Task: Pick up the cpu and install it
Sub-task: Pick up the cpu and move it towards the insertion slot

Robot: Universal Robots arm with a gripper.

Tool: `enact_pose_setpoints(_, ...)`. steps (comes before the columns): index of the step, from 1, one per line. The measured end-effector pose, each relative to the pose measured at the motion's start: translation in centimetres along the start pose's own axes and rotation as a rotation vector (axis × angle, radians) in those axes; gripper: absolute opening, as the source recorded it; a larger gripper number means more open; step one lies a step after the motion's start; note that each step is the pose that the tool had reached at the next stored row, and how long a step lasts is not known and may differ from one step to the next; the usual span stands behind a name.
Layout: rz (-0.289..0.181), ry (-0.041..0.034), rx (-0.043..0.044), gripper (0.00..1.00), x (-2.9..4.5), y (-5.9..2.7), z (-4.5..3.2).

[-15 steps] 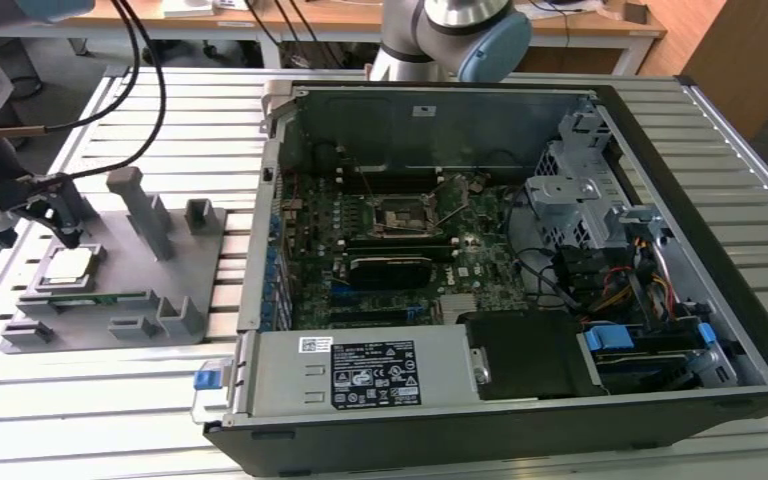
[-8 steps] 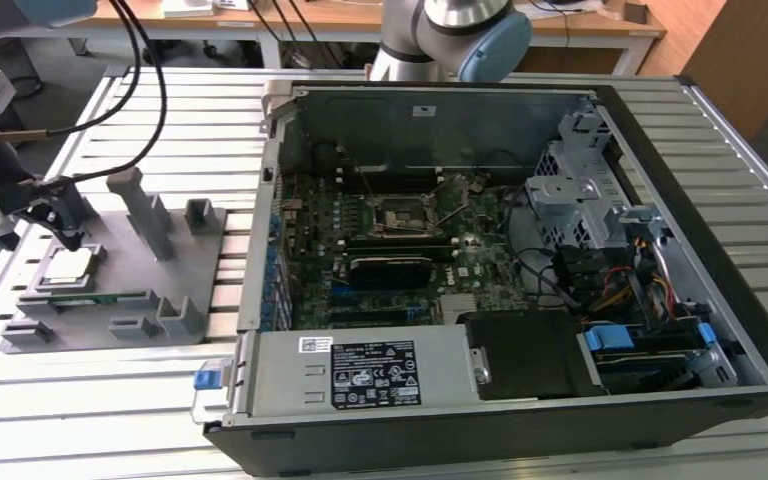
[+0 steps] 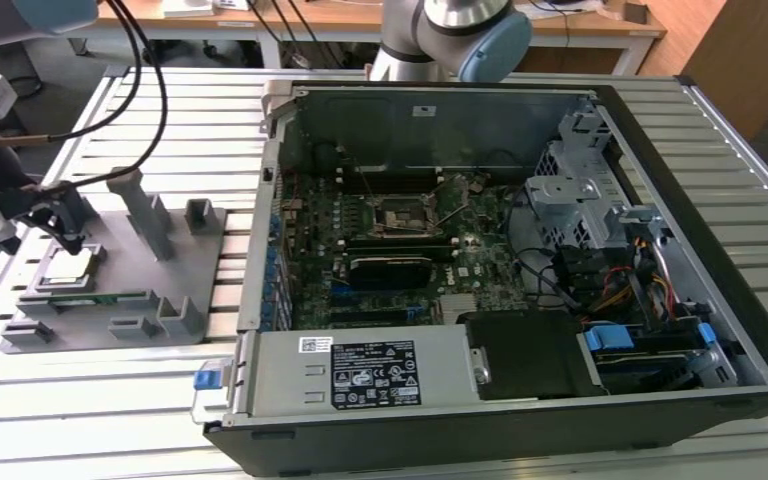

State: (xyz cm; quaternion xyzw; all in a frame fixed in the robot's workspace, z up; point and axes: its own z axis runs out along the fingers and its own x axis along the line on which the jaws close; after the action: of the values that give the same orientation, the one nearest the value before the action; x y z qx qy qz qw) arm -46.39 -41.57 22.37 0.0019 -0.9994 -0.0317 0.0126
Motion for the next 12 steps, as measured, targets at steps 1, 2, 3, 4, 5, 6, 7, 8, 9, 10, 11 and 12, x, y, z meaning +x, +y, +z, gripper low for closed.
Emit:
enact_pose_setpoints(1,0.0,0.0,0.0,0.7,0.0,-0.01,0.05)
enact_pose_setpoints(2,0.0,-0.0001,0.0,0.7,-0.01,-0.02,0.11)
enact_pose_setpoints(3,0.0,0.0,0.0002,0.7,-0.01,-0.03,0.16)
enact_pose_setpoints(4,0.0,-0.0001,0.0004,0.7,-0.01,-0.03,0.22)
enact_pose_setpoints(5,0.0,-0.0001,0.0011,0.7,-0.02,-0.04,0.27)
enact_pose_setpoints(6,0.0,0.0,0.0016,0.7,-0.02,-0.04,0.33)
enact_pose_setpoints(7,0.0,-0.0001,0.0017,0.7,-0.02,-0.05,0.4)
enact_pose_setpoints(8,0.0,0.0,0.0018,0.7,-0.02,-0.05,0.46)
enact_pose_setpoints(9,0.0,0.0,0.0019,0.7,-0.02,-0.05,0.52)
enact_pose_setpoints(10,0.0,0.0,0.0019,0.7,-0.02,-0.05,0.58)
enact_pose_setpoints(11,0.0,0.0,0.0019,0.7,-0.02,-0.06,0.63)
enact_pose_setpoints(12,0.0,0.0,0.0019,0.7,-0.02,-0.06,0.68)
